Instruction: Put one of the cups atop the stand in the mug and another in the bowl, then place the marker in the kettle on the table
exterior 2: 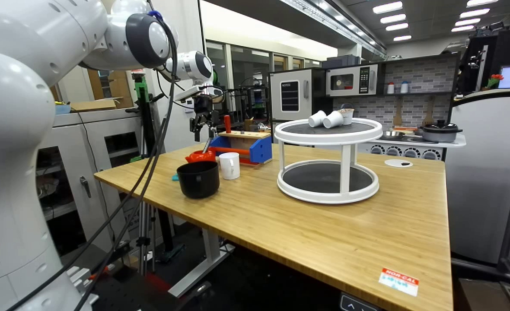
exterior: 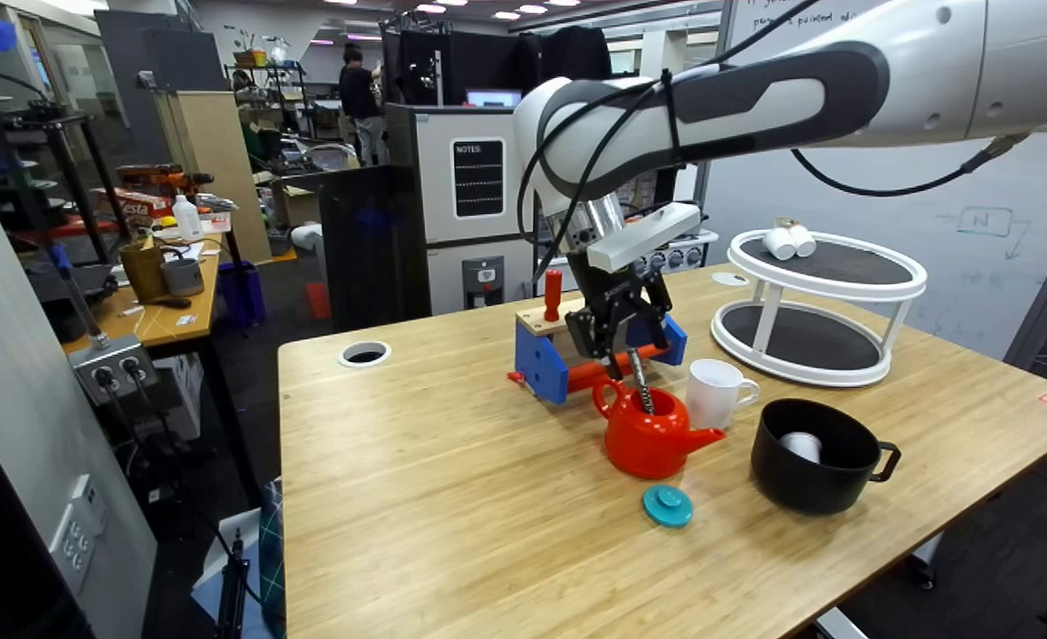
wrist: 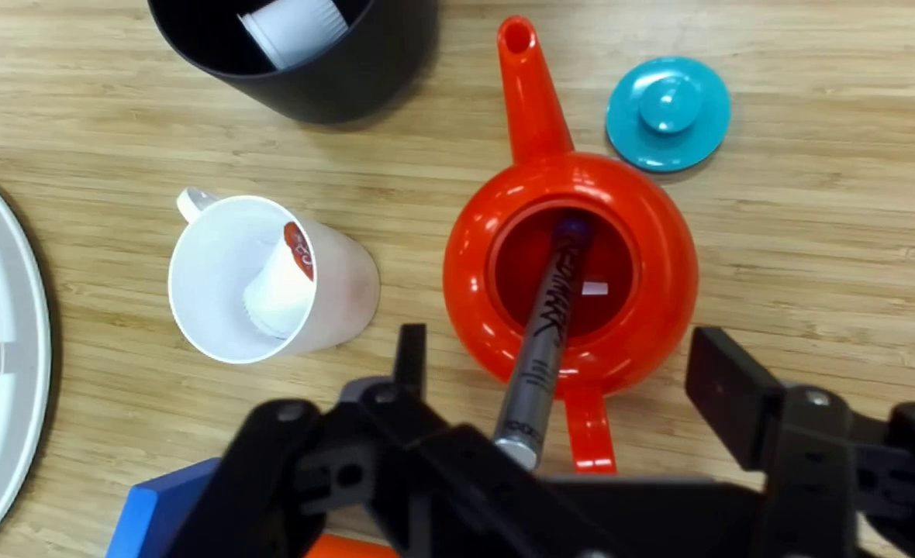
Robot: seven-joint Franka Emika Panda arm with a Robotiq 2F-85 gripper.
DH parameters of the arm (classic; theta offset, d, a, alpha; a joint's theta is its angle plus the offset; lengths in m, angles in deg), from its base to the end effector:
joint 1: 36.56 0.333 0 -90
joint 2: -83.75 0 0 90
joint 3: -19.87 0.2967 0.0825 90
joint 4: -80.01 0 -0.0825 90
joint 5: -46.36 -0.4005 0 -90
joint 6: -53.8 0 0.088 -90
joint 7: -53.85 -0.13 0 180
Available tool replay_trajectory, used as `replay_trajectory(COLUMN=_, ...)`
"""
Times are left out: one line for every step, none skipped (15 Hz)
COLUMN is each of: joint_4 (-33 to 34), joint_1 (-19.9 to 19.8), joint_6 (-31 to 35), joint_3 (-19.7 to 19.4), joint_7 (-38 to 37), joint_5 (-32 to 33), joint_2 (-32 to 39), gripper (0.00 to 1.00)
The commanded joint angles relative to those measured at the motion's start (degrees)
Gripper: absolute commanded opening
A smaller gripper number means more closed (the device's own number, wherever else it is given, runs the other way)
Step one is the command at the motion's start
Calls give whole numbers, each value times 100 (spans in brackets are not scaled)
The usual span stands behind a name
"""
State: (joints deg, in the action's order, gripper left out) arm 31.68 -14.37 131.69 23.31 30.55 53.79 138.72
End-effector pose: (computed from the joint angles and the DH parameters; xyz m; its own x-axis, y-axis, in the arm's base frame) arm 0.6662 0.2817 0.2697 0.9319 -0.0201 -0.3621 0.0723 -0.9681 0.2398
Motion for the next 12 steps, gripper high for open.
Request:
replay_trajectory(joint_4=350, joint_1=-78, joint_6=-307, joint_3=35, joint_7=189, joint_5=-67, joint_2=212, gripper=100)
replay_trajectory(joint_4=406, joint_1=-104, joint_6=-369, joint_3=29, joint_7=197, joint_5=-78, joint_2=261, gripper=100)
replay_trajectory(joint_4=454, joint_1=-121, joint_6=-427, joint_3=19, joint_7=219, joint_5=-69, joint_2=305, gripper=100)
replay_trajectory(joint_4=515, joint_1=-145, joint_6=-498, joint_3=13, joint_7=229, joint_5=-66, joint_2=353, gripper=100)
replay_trajectory(joint_4=657, joint_1=-124, joint_6=-594, joint_3=-65, joint_7=278, joint_5=-115, joint_2=442, gripper=100)
replay_trajectory(joint_4=633, joint_1=-180, joint_6=-597, joint_3=4, joint_7=285, joint_5=-44, joint_2=436, gripper=100)
replay_trajectory(joint_4=717, joint_1=-192, joint_6=-658, joint_3=2, joint_7=312, joint_5=-39, joint_2=478, gripper=100)
replay_trajectory(joint_4=775, joint_1=-197, joint_6=-709, joint_3=2, joint_7=336, joint_5=-28, joint_2=507, gripper=100)
replay_trajectory(joint_4=828, joint_1=-195, joint_6=-747, joint_3=2, joint_7=358, joint_5=-20, joint_2=524, gripper=100)
replay_trajectory(joint_4=879, joint_1=-185, joint_6=-782, joint_3=1, joint_7=370, joint_5=-13, joint_2=540, gripper=100)
replay_trajectory(joint_4=928, joint_1=-174, joint_6=-809, joint_3=2, joint_7=378, joint_5=-9, joint_2=559, gripper=100)
replay_trajectory(joint_4=982, joint_1=-164, joint_6=-838, joint_3=9, joint_7=390, joint_5=-11, joint_2=585, gripper=100)
